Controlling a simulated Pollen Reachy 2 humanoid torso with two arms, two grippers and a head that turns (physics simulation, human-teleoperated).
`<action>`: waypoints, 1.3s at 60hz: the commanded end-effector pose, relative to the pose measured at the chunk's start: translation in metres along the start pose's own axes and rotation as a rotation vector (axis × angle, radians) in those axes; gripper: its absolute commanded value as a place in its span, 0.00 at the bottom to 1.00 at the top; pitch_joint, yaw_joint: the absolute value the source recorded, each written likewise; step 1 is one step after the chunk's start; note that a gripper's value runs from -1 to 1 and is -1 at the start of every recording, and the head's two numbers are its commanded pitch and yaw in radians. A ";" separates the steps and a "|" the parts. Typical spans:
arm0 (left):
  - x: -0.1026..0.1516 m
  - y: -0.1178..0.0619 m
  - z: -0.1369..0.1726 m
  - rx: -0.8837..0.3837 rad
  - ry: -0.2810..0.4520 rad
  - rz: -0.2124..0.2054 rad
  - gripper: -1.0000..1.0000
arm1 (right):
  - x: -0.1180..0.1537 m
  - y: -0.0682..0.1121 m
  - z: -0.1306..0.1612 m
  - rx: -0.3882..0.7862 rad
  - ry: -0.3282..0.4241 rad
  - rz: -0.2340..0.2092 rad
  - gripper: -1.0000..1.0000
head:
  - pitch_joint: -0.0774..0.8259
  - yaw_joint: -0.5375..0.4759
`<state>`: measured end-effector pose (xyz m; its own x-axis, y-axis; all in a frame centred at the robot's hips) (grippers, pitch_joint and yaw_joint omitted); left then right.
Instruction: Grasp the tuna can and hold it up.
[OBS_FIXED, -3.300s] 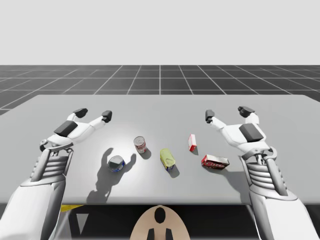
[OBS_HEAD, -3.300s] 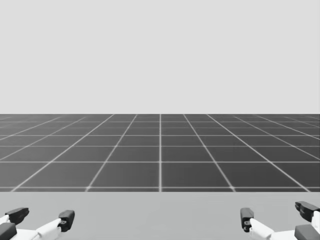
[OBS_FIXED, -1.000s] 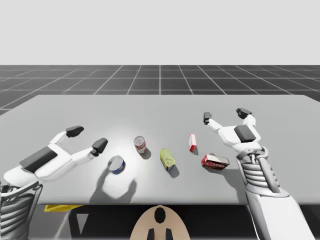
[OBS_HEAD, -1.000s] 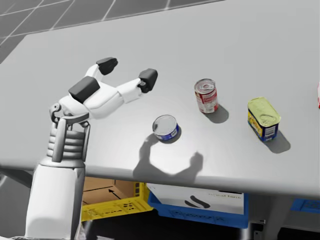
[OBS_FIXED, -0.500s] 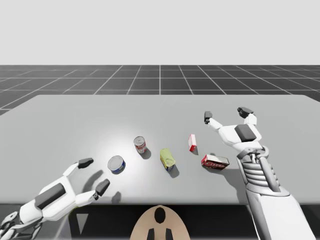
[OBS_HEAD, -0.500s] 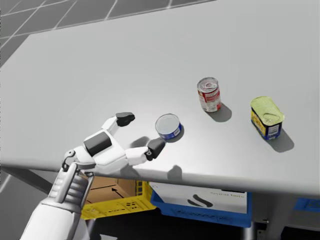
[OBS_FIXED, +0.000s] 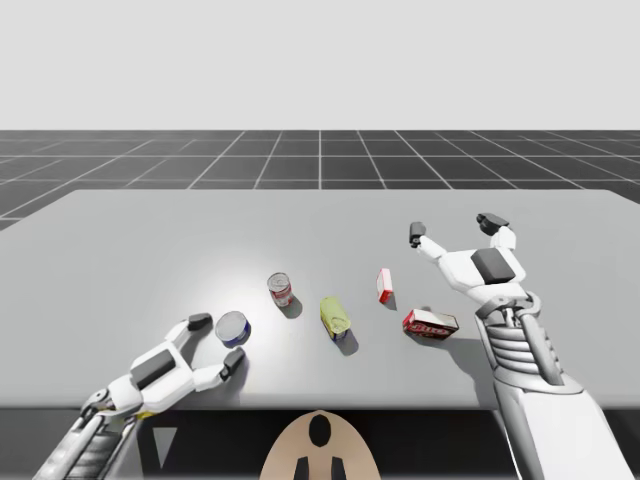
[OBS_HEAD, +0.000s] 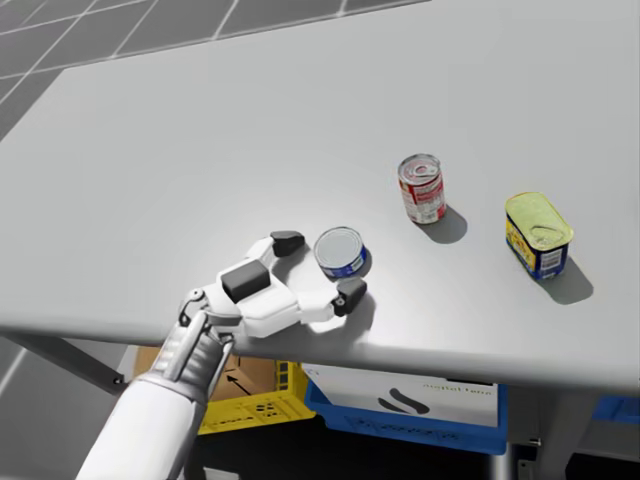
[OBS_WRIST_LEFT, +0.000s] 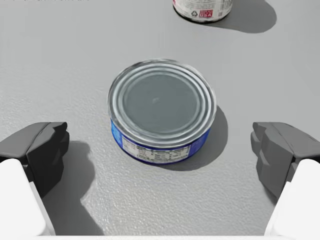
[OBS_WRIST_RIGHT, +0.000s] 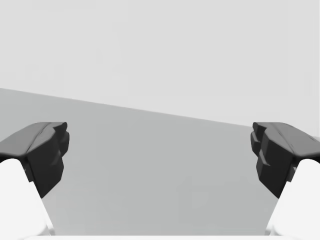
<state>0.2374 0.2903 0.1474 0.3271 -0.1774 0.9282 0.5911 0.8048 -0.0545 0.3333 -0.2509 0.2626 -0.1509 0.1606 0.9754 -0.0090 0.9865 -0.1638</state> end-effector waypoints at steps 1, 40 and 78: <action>0.005 0.003 -0.017 0.030 0.019 0.005 0.00 | 0.001 0.000 0.001 0.001 -0.002 -0.001 0.00 | 0.93 0.89; 0.006 -0.005 -0.033 0.087 0.053 -0.045 1.00 | 0.007 -0.001 0.005 -0.002 -0.022 -0.008 0.00 | 0.90 0.89; 0.019 -0.007 -0.022 0.108 0.008 -0.083 1.00 | 0.007 -0.005 0.005 -0.010 -0.011 -0.023 0.00 | 0.45 0.94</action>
<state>0.2576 0.2657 0.1476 0.2951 -0.2595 0.9196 0.5358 0.8418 0.0656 0.3270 -0.2542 0.2696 -0.1687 0.1433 0.9752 -0.0007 0.9894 -0.1455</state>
